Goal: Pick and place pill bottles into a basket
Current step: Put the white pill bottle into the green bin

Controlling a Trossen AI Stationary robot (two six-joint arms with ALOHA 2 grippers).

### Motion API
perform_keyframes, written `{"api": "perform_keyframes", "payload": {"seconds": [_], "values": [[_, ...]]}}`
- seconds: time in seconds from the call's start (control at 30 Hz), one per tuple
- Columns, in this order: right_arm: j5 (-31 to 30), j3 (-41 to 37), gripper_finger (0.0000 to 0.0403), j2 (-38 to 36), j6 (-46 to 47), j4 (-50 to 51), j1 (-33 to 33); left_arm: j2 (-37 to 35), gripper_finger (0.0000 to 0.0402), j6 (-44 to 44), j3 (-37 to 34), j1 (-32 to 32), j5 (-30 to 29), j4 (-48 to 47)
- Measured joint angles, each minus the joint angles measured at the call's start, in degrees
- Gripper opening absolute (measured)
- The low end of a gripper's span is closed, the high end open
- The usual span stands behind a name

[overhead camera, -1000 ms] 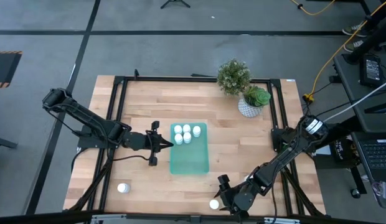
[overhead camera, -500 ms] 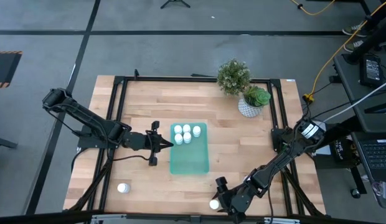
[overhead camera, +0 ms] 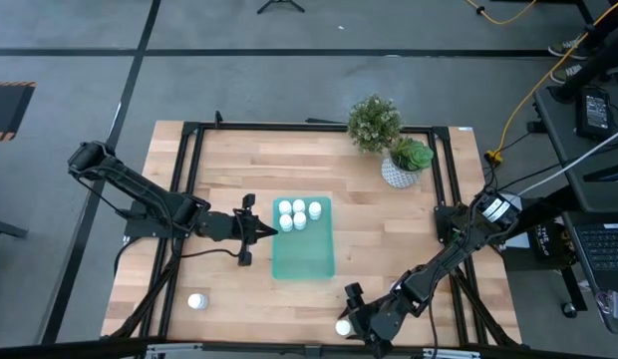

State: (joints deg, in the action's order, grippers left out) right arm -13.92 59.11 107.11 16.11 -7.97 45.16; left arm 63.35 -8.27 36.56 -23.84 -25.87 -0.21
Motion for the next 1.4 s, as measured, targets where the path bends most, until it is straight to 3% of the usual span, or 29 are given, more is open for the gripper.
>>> {"api": "perform_keyframes", "payload": {"seconds": [1.4], "values": [[0.0,0.0,0.0249,2.3,-1.6,-3.2,-0.8,0.0,0.0007,0.0,0.0,0.0,0.0,0.0]]}}
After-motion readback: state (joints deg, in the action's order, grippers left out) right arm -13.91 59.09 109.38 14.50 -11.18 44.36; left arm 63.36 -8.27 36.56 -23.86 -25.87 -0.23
